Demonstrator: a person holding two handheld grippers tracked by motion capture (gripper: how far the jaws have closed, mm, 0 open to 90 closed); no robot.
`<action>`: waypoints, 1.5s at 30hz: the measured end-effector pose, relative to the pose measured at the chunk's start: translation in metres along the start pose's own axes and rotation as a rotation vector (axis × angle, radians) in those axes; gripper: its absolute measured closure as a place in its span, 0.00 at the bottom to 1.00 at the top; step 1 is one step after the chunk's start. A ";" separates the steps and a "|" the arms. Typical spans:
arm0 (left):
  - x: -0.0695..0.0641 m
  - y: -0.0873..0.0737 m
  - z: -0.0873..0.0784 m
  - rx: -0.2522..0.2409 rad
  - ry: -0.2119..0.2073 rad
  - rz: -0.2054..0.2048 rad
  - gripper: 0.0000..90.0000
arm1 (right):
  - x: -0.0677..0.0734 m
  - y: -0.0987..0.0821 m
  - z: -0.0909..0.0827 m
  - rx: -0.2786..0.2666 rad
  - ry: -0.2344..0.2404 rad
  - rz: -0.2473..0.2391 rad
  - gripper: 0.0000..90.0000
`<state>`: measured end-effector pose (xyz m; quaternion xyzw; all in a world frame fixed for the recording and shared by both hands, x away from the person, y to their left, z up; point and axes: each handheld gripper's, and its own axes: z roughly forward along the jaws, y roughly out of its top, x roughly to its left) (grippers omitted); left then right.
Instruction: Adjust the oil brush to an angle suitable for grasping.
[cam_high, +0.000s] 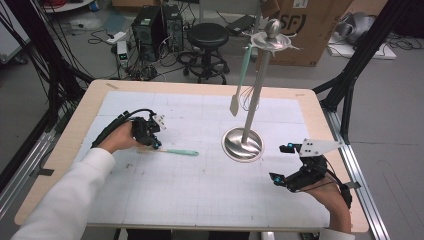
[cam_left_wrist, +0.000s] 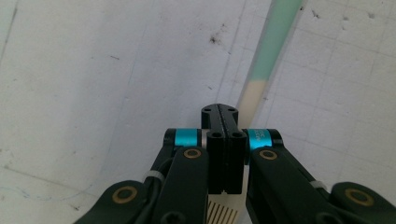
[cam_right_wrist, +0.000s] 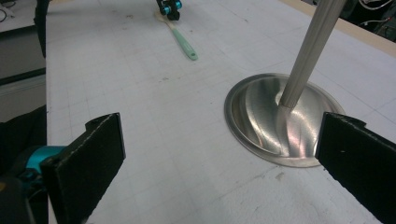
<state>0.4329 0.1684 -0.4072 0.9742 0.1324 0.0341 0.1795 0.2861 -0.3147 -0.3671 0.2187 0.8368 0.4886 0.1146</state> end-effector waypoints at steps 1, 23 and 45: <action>-0.001 0.000 0.000 -0.004 -0.005 -0.009 1.00 | 0.000 0.000 0.000 0.000 0.000 0.001 0.01; -0.015 -0.018 -0.009 0.063 -0.040 0.016 1.00 | 0.001 -0.001 -0.002 0.001 -0.003 0.001 0.01; -0.041 -0.052 -0.023 0.075 -0.052 -0.002 1.00 | 0.001 0.000 -0.005 0.001 -0.013 0.001 0.01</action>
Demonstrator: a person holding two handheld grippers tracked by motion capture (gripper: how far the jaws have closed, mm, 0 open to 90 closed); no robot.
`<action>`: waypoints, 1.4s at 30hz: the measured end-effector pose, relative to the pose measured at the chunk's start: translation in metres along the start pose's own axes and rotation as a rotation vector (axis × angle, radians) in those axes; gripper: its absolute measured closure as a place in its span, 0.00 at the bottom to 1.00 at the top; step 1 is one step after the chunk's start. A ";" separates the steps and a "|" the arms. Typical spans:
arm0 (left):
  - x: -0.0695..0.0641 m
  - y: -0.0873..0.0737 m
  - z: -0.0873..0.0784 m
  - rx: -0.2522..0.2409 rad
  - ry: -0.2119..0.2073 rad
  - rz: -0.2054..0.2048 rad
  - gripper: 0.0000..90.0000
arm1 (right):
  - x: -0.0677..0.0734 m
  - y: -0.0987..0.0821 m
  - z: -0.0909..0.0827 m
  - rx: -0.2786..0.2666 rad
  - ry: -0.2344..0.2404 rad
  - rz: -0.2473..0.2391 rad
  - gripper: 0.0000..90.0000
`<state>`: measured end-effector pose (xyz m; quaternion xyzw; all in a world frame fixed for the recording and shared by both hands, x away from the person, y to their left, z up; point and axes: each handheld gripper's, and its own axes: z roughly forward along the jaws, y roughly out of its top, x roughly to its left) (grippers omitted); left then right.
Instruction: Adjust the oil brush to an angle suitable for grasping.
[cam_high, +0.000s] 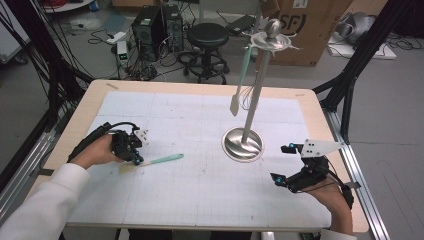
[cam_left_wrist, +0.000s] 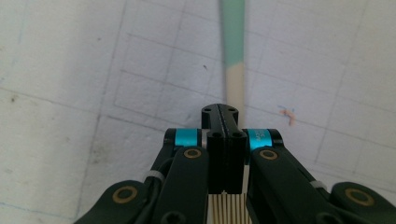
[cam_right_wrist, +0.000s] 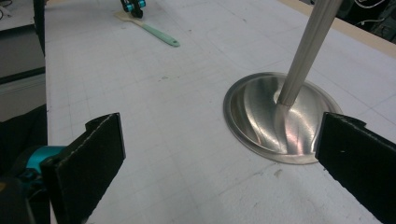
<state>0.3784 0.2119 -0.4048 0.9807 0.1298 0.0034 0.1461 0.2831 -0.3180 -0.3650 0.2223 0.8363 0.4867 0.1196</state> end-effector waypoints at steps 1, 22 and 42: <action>-0.001 -0.002 -0.001 0.003 0.000 -0.003 1.00 | 0.000 0.000 -0.001 0.001 -0.001 0.003 0.01; -0.017 -0.030 -0.009 0.002 -0.005 -0.015 1.00 | 0.000 -0.001 -0.002 0.009 -0.007 0.003 0.01; -0.019 -0.041 -0.052 -0.204 0.082 -0.090 0.86 | -0.002 -0.002 -0.001 0.021 -0.013 0.009 0.01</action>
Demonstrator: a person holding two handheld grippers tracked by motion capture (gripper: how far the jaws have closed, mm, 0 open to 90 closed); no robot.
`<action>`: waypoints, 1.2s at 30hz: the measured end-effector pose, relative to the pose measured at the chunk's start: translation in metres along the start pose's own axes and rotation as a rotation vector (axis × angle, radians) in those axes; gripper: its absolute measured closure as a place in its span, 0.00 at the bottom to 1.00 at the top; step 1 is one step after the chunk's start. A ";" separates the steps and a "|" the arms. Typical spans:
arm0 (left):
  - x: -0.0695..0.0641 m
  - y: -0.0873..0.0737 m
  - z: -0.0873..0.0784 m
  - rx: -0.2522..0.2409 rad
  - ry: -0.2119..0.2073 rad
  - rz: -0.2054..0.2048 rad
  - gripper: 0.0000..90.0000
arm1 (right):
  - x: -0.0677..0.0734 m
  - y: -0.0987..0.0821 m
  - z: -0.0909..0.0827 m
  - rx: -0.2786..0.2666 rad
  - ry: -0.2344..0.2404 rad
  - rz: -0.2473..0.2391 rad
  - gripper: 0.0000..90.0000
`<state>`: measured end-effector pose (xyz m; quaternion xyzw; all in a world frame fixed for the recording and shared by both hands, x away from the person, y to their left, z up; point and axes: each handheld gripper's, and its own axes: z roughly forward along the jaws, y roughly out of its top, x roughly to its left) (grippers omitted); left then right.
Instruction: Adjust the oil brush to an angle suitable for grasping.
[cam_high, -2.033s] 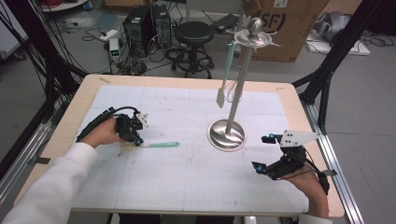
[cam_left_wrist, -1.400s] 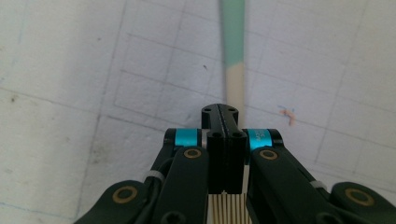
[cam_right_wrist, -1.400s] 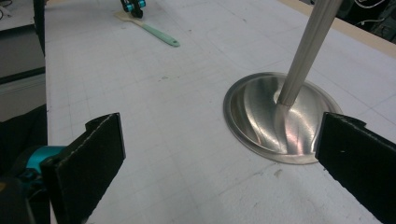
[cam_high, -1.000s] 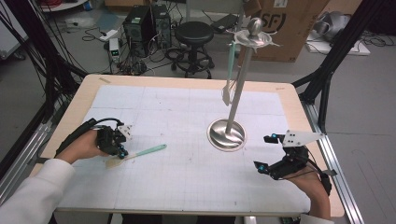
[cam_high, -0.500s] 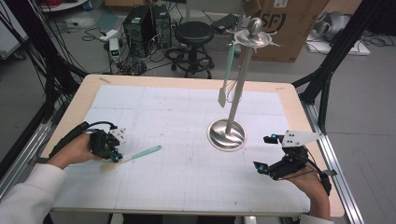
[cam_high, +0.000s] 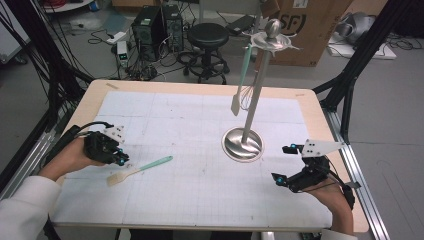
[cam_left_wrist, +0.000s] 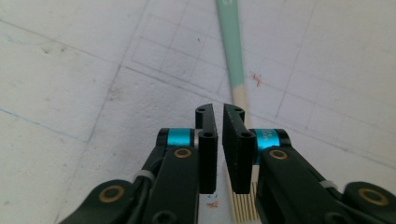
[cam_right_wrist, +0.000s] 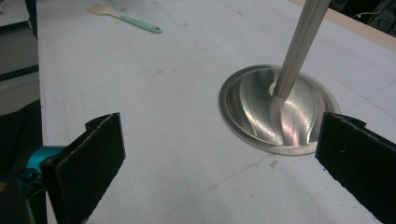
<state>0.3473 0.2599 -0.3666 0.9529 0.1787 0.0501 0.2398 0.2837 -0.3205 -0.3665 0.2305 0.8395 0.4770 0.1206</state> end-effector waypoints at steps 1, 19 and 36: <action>0.000 0.001 -0.003 -0.012 0.001 -0.002 0.85 | 0.000 0.000 0.000 0.000 0.000 0.000 0.01; -0.010 0.019 -0.035 -0.149 0.027 -0.001 0.31 | 0.001 0.001 -0.003 -0.009 0.000 0.001 0.01; -0.012 0.027 -0.045 -0.201 0.029 -0.061 0.02 | 0.001 0.003 -0.003 -0.018 -0.001 -0.012 0.01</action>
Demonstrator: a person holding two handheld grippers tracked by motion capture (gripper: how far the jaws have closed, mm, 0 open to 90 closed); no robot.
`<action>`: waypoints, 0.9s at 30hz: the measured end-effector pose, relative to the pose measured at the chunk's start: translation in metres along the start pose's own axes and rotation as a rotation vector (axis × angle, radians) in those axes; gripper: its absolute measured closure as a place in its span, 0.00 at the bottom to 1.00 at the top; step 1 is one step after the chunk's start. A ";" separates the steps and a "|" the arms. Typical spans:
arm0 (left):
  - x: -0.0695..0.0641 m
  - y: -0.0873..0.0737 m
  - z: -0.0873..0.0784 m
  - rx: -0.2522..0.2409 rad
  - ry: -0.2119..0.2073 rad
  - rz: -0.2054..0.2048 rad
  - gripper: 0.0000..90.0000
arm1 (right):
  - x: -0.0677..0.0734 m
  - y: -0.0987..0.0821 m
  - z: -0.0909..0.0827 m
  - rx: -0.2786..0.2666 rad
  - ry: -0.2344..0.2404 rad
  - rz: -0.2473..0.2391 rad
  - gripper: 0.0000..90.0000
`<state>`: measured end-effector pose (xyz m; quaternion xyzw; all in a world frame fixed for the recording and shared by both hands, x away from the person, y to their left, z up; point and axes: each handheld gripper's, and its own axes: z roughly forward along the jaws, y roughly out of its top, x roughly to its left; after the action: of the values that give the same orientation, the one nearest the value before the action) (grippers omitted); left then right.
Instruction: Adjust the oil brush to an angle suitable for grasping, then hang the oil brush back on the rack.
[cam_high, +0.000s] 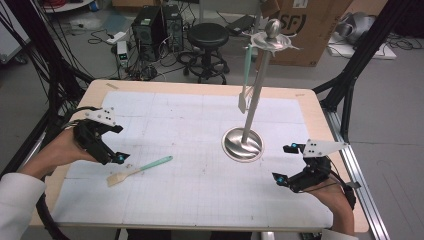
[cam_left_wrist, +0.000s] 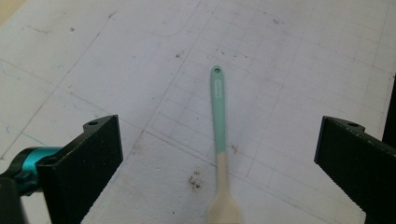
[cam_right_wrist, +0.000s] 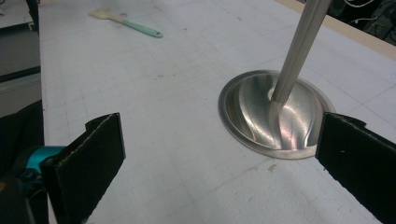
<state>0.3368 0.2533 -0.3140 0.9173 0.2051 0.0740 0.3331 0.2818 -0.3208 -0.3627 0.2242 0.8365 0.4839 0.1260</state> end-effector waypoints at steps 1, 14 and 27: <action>0.000 0.000 0.000 0.003 -0.003 0.002 0.02 | 0.000 0.000 0.000 -0.002 0.000 0.000 0.01; -0.001 0.004 0.015 0.048 0.007 -0.015 0.02 | 0.000 0.001 0.002 0.005 0.005 0.000 0.01; 0.001 0.005 0.038 0.102 0.014 -0.014 0.04 | -0.002 0.001 0.002 0.002 0.004 0.002 0.01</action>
<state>0.3496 0.2280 -0.3397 0.9312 0.2174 0.0674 0.2848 0.2848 -0.3198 -0.3626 0.2243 0.8368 0.4838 0.1238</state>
